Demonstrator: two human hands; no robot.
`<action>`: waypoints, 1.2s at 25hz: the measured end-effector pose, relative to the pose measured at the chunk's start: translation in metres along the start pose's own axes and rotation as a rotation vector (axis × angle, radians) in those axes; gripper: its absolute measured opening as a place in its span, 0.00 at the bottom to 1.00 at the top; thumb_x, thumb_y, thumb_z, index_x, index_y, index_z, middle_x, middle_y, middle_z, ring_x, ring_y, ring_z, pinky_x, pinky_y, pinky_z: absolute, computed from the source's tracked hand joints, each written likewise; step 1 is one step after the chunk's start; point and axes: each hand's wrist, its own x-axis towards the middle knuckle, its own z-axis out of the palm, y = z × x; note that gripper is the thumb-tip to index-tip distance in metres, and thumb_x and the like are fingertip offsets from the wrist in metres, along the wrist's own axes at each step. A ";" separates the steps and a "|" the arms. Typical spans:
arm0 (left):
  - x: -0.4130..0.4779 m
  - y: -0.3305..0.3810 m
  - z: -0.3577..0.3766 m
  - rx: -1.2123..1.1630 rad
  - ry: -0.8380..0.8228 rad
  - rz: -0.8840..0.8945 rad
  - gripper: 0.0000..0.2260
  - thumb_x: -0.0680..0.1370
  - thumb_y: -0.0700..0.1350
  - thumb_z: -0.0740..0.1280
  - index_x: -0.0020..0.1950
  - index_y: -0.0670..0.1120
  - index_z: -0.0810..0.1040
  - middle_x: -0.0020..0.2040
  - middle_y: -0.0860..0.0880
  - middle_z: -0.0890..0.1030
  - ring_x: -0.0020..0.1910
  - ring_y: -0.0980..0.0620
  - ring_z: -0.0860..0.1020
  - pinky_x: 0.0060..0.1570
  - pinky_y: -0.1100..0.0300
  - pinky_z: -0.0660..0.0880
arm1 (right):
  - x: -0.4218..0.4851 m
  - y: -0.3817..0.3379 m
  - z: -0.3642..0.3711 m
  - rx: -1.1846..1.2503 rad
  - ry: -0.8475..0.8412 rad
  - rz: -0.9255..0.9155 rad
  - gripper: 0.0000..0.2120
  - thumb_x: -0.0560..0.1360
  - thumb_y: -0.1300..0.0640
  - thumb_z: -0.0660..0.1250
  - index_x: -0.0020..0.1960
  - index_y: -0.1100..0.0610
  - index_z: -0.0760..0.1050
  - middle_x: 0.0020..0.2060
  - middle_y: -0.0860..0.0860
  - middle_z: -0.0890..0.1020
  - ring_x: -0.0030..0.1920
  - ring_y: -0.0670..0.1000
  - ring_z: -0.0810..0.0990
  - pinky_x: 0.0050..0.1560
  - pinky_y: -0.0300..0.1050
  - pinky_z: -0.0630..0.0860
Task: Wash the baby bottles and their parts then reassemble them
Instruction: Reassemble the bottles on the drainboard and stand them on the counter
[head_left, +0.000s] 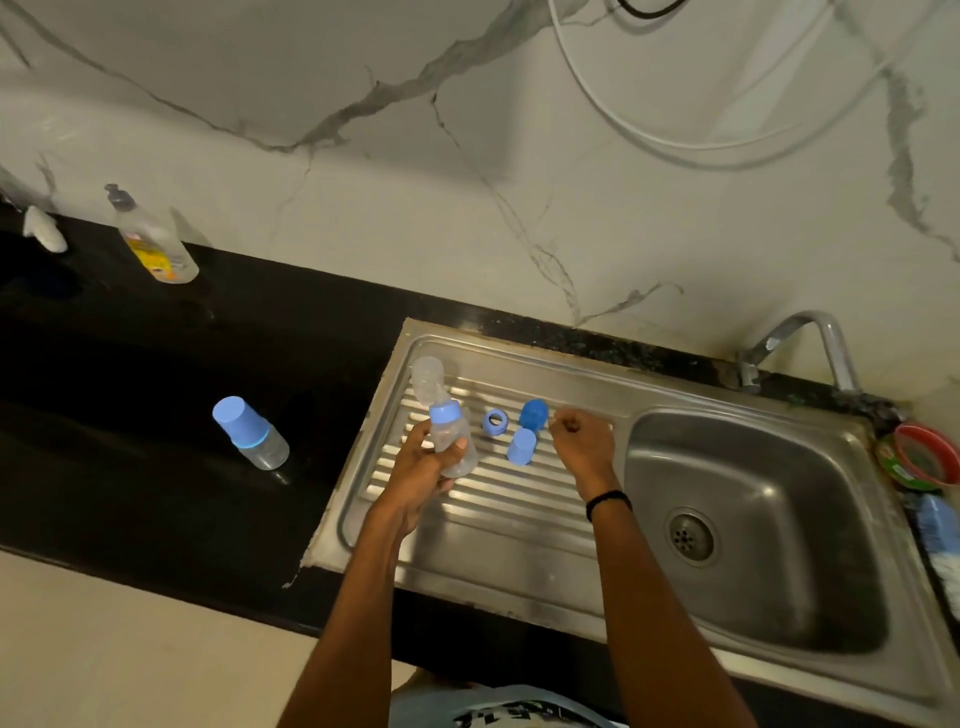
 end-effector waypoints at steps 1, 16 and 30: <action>0.005 -0.001 0.001 0.012 -0.003 -0.005 0.18 0.78 0.46 0.73 0.67 0.52 0.75 0.52 0.42 0.84 0.46 0.44 0.79 0.42 0.52 0.73 | 0.001 0.002 0.002 -0.040 -0.010 0.012 0.13 0.76 0.61 0.63 0.33 0.61 0.72 0.30 0.54 0.74 0.33 0.50 0.70 0.35 0.45 0.64; 0.043 -0.010 0.010 0.152 -0.003 -0.051 0.18 0.77 0.51 0.73 0.66 0.53 0.75 0.54 0.45 0.83 0.47 0.49 0.81 0.40 0.58 0.78 | 0.016 0.025 0.040 0.037 -0.220 0.079 0.32 0.66 0.53 0.81 0.66 0.57 0.74 0.55 0.51 0.78 0.51 0.49 0.77 0.48 0.39 0.71; 0.014 0.052 0.024 -0.106 -0.010 -0.049 0.20 0.75 0.49 0.75 0.66 0.51 0.75 0.59 0.43 0.83 0.55 0.43 0.83 0.54 0.48 0.80 | 0.011 -0.052 -0.042 0.855 -0.218 0.177 0.17 0.73 0.51 0.74 0.56 0.58 0.77 0.57 0.61 0.81 0.56 0.60 0.83 0.56 0.54 0.81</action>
